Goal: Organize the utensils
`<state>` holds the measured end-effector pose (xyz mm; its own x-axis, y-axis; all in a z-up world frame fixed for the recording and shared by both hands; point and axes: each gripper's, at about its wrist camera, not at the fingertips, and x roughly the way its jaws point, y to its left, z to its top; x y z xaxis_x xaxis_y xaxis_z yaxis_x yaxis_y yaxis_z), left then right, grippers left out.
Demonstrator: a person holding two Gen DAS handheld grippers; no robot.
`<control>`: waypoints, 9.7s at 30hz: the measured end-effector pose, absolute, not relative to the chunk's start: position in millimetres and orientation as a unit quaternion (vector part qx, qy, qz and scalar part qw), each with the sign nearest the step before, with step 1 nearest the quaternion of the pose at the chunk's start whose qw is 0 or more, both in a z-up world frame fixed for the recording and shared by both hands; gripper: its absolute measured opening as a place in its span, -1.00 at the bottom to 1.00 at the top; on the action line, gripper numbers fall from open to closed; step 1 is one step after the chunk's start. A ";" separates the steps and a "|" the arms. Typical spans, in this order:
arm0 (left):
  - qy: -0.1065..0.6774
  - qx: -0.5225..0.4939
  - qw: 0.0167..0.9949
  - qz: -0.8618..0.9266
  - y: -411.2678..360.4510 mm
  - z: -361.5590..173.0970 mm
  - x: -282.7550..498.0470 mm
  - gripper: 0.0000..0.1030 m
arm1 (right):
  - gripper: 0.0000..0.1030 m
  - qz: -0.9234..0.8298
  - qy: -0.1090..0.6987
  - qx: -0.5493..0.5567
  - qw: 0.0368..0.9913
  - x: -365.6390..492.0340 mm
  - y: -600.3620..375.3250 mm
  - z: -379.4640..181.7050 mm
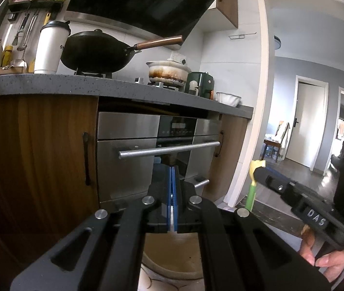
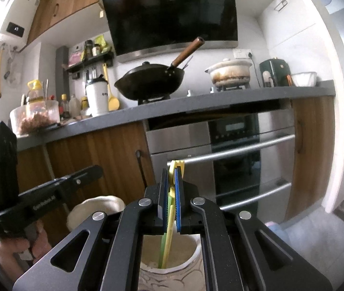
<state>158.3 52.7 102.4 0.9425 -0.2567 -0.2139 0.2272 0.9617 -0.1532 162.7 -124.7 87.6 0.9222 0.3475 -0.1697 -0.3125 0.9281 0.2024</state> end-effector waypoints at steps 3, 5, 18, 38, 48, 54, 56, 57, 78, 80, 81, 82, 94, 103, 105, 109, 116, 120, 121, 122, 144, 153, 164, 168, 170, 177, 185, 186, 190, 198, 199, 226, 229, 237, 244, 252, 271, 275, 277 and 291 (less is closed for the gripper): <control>0.115 -0.057 0.984 -0.124 50.7 103.0 155.4 -0.99 | -0.89 0.169 0.110 0.085 0.976 163.2 -123.5 84.0; 0.113 -0.054 0.984 -0.123 50.7 103.4 154.1 -0.99 | -0.89 0.167 0.114 0.084 0.976 163.0 -123.0 81.0; 0.118 -0.059 0.984 -0.121 57.3 102.8 144.1 -0.98 | -0.09 0.158 0.137 0.107 0.972 160.0 -135.5 75.9; 0.125 -0.020 0.990 -0.064 57.4 86.3 25.8 0.89 | 0.90 0.103 0.138 0.062 0.983 56.9 -188.7 72.9; 0.186 -0.015 0.979 -0.087 28.6 37.0 0.2 0.89 | 0.90 0.067 0.213 0.027 0.974 41.1 -202.1 29.7; 0.213 0.011 0.973 -0.093 11.7 12.4 0.7 0.89 | 0.90 0.051 0.268 0.025 0.962 44.8 -206.5 0.1; 0.223 0.010 0.970 -0.097 8.5 4.3 2.3 0.89 | 0.90 0.044 0.282 0.022 0.958 47.8 -206.6 -5.8; 0.229 0.010 0.969 -0.096 8.3 0.6 3.7 0.89 | 0.90 0.041 0.285 0.022 0.957 48.9 -207.3 -7.1; 0.261 0.014 0.961 -0.092 7.7 -14.3 20.9 0.89 | -0.03 0.080 0.389 0.025 0.917 116.7 -233.2 -27.7; 0.263 0.015 0.960 -0.092 7.4 -14.7 21.6 0.89 | -0.12 0.087 0.393 0.025 0.915 119.3 -231.7 -28.5; 0.264 0.015 0.960 -0.091 7.2 -14.9 21.9 0.89 | -0.13 0.091 0.394 0.023 0.914 119.3 -230.3 -28.6; 0.265 0.015 0.960 -0.091 6.9 -15.0 22.6 0.89 | -0.16 0.095 0.396 0.021 0.913 120.2 -228.8 -29.0; 0.269 0.034 0.959 -0.082 0.2 -16.1 23.7 0.89 | -0.59 0.128 0.418 0.052 0.898 131.5 -233.9 -36.6; 0.284 0.046 0.955 -0.076 -8.8 -11.9 27.2 0.89 | -0.89 0.143 0.382 0.076 0.910 122.7 -241.4 -26.8; 0.294 0.043 0.952 -0.079 -12.1 -11.9 28.8 0.89 | -0.90 0.147 0.365 0.077 0.916 116.9 -243.2 -19.9; 0.323 0.034 0.942 -0.088 -22.5 -14.3 34.6 0.89 | -0.92 0.153 0.330 0.079 0.928 104.4 -247.3 -5.1; 0.384 0.044 0.918 -0.090 -49.5 -24.1 47.7 0.20 | -0.94 0.158 0.292 0.081 0.940 89.9 -251.8 10.0; 0.414 0.050 0.905 -0.084 -58.9 -32.9 53.4 -0.22 | -0.94 0.165 0.252 0.079 0.950 74.1 -256.1 25.8; 0.414 0.056 0.905 -0.083 -60.2 -32.9 53.6 -0.24 | -0.94 0.166 0.244 0.077 0.952 70.9 -256.7 29.9; 0.415 0.059 0.904 -0.086 -60.7 -32.7 54.8 -0.33 | -0.94 0.167 0.235 0.075 0.955 67.7 -256.7 33.4; 0.365 0.041 0.921 -0.126 5.3 2.1 18.4 -0.92 | -0.94 0.175 0.156 0.043 0.971 24.3 -215.7 89.7; 0.222 0.029 0.963 -0.149 13.3 51.3 3.9 -0.92 | -0.94 0.158 0.129 0.045 0.978 35.5 -193.1 115.8; 0.142 -0.006 0.980 -0.142 35.7 109.4 36.2 -0.92 | -0.94 0.160 0.088 0.042 0.982 72.5 -159.7 147.6; 0.123 -0.020 0.982 -0.140 43.1 128.0 57.0 -0.92 | -0.94 0.148 0.071 0.048 0.985 88.5 -154.3 153.2; 0.115 -0.028 0.983 -0.142 43.5 135.9 70.0 -0.92 | -0.94 0.138 0.064 0.055 0.987 95.3 -156.2 154.7; 0.106 -0.041 0.983 -0.143 36.4 140.3 118.8 -0.92 | -0.94 0.101 0.051 0.086 0.990 125.1 -168.0 157.7; 0.085 -0.072 0.988 -0.108 40.6 124.0 163.8 -0.92 | -0.94 0.058 0.039 0.087 0.994 143.0 -169.6 130.0; 0.084 -0.065 0.989 -0.099 39.7 120.4 168.0 -0.92 | -0.94 0.060 0.042 0.084 0.994 144.2 -167.9 126.3; 0.079 -0.056 0.991 -0.088 39.6 106.7 167.1 -0.92 | -0.94 0.075 0.057 0.069 0.993 150.8 -162.2 112.2; 0.075 -0.036 0.994 -0.071 43.3 85.9 125.5 -0.92 | -0.94 0.102 0.087 0.050 0.990 157.4 -151.2 91.6; 0.080 -0.033 0.994 -0.069 43.4 83.1 121.6 -0.92 | -0.94 0.105 0.089 0.049 0.989 157.8 -149.7 90.1; 0.107 -0.029 0.994 -0.021 59.3 66.3 82.2 0.56 | -0.37 0.108 0.119 0.038 0.986 163.9 -144.2 75.4; 0.111 -0.026 0.993 -0.018 59.6 63.9 78.1 0.66 | 0.06 0.108 0.114 0.045 0.987 160.1 -147.7 79.9; 0.118 -0.010 0.993 -0.014 52.8 58.1 64.5 0.89 | 0.89 0.111 0.090 0.073 0.987 132.4 -162.0 95.2; 0.131 -0.004 0.991 -0.020 45.9 48.8 50.7 0.89 | 0.90 0.095 0.111 0.068 0.987 110.9 -170.8 86.6; 0.162 -0.017 0.986 -0.034 43.7 32.8 37.6 0.89 | 0.90 0.062 0.152 0.073 0.984 88.5 -198.7 61.0; 0.220 -0.016 0.975 -0.036 35.2 6.8 36.3 0.89 | 0.90 0.014 0.242 -0.011 0.970 102.5 -238.3 13.7; 0.231 -0.009 0.972 -0.038 30.4 3.8 41.6 0.89 | 0.90 0.027 0.265 -0.004 0.964 111.2 -240.4 4.5; 0.232 -0.004 0.972 -0.040 27.5 3.4 42.4 0.89 | 0.90 0.037 0.270 0.002 0.962 113.7 -240.9 3.5; 0.248 0.021 0.967 -0.049 14.0 -1.0 46.8 0.89 | 0.15 0.132 0.385 0.005 0.913 160.7 -219.4 -23.4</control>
<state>46.8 14.0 -1.0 0.8725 -0.0844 -0.4814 0.1050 0.9943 0.0160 160.7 -219.4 -23.4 0.6680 0.2451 -0.7026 -0.2367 0.9651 0.1117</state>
